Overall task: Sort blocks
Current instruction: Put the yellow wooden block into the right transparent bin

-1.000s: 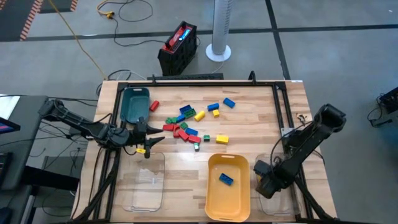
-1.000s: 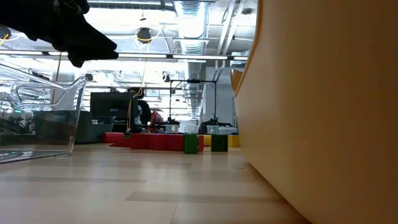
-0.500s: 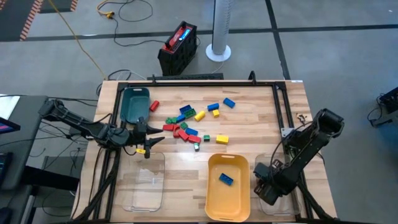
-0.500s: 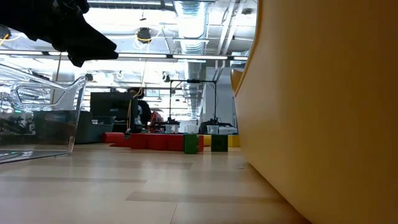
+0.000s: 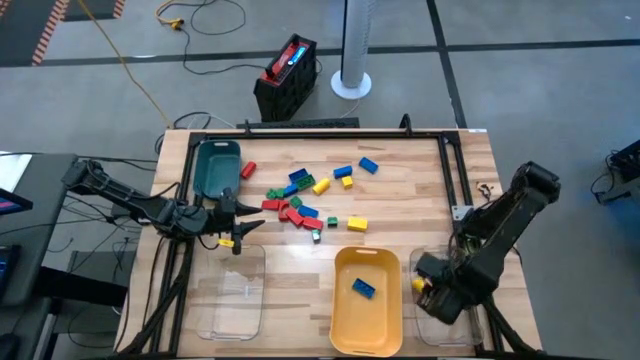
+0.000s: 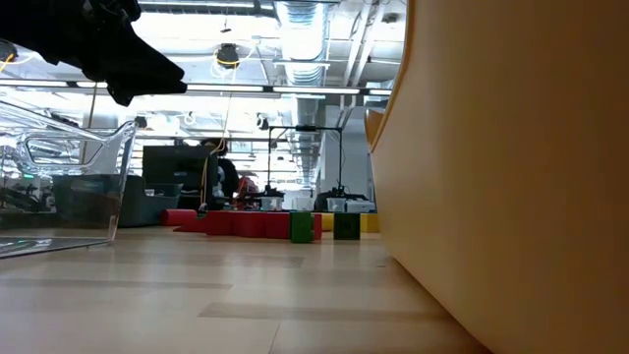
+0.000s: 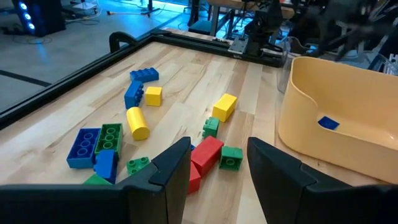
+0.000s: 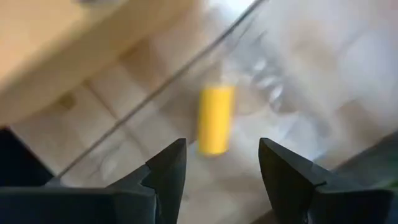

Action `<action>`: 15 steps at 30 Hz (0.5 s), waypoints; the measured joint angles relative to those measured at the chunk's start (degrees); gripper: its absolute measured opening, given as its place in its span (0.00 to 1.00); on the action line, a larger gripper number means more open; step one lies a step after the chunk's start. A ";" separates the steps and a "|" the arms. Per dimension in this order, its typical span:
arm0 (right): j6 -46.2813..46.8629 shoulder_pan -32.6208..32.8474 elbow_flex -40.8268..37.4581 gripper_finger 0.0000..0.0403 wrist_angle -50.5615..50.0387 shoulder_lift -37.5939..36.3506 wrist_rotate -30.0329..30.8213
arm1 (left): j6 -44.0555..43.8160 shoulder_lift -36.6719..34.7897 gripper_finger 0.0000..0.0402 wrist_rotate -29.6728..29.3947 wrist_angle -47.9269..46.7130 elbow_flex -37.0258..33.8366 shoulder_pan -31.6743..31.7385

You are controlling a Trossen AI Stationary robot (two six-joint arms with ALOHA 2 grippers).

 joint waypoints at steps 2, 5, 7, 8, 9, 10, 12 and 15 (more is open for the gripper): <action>-4.06 -2.72 1.96 0.51 -4.09 -1.18 5.15 | -0.02 0.00 0.39 0.00 0.00 -0.02 0.01; -11.69 -9.41 3.04 0.49 -6.48 -2.92 11.95 | -0.04 0.00 0.39 0.00 0.00 -0.02 -0.01; -19.16 -15.33 3.06 0.48 -5.32 -3.85 14.62 | -0.07 0.00 0.39 0.00 0.06 -0.02 -0.01; -23.50 -18.57 3.06 0.48 -4.12 -3.91 15.69 | -0.07 0.00 0.39 0.00 0.19 -0.01 -0.01; -28.32 -21.87 3.06 0.48 -2.42 -3.79 16.53 | -0.06 0.00 0.39 0.00 0.31 -0.02 -0.01; -33.33 -25.19 3.06 0.48 -0.43 -3.47 17.27 | -0.02 0.00 0.39 0.00 0.33 0.00 -0.01; -42.96 -31.58 3.06 0.48 4.21 -2.65 18.94 | 0.00 0.00 0.39 0.00 0.31 -0.02 -0.01; -54.88 -41.26 3.06 0.50 10.49 -1.60 19.13 | 0.02 0.00 0.39 0.00 -0.04 -0.01 -0.01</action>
